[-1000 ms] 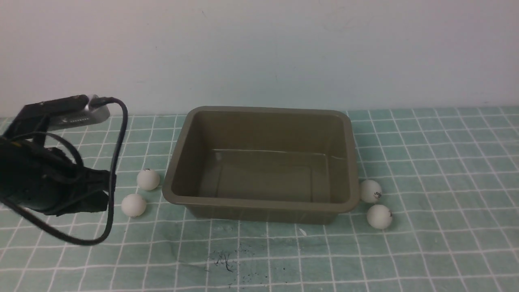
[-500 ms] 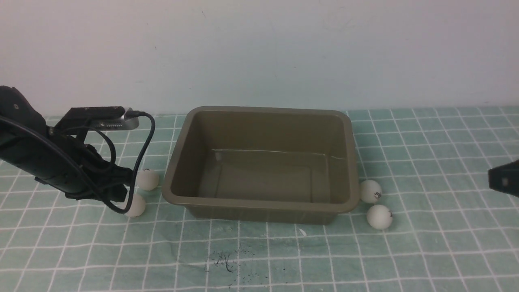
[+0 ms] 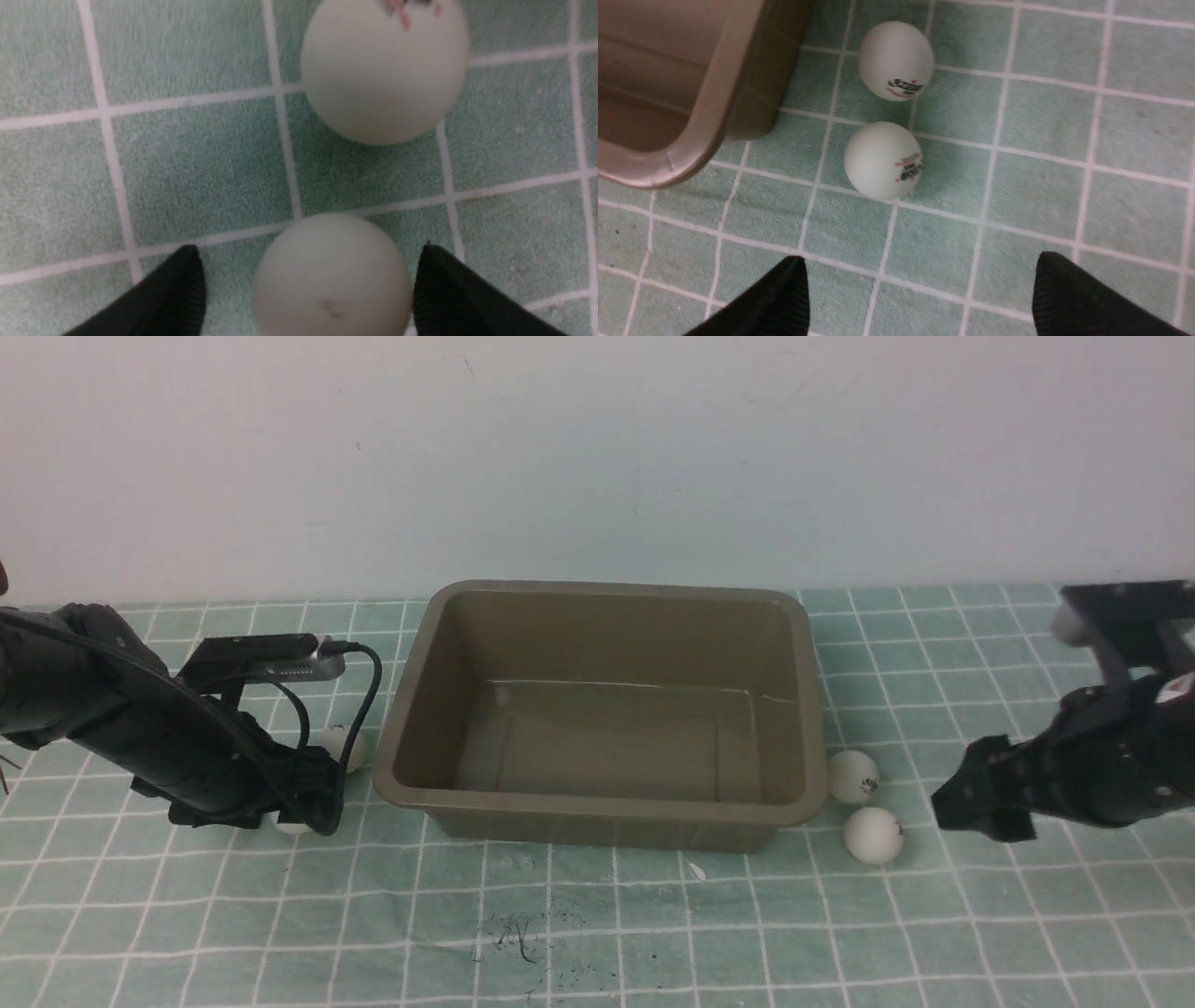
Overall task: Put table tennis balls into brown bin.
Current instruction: 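Reach for and grasp a ping pong ball on the table beside the basket, then drop the ball into the bin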
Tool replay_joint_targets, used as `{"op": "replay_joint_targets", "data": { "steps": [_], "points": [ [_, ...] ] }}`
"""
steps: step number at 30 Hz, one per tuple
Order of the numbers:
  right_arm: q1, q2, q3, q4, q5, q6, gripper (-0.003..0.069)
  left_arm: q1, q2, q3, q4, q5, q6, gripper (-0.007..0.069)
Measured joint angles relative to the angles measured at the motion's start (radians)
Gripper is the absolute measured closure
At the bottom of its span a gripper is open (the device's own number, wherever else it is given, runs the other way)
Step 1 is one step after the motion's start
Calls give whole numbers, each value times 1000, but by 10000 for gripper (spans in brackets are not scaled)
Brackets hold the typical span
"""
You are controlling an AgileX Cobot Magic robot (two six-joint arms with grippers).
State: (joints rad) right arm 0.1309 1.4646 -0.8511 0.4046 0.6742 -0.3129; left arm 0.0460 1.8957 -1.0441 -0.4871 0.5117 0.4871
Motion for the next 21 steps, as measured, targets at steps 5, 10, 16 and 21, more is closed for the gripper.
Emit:
{"op": "replay_joint_targets", "data": {
  "steps": [5,10,16,21],
  "points": [
    [23,136,-17,25,-89,-10,74,0,-1,-10,10,30,-13,276],
    [34,268,-81,49,-102,-38,74,-5,-112,-57,15,152,-26,272],
    [65,358,-137,71,-105,-41,74,-47,-236,-127,-54,170,30,272],
    [82,401,-155,69,-104,-23,241,-135,-200,-169,-105,168,80,272]
  ]
}}
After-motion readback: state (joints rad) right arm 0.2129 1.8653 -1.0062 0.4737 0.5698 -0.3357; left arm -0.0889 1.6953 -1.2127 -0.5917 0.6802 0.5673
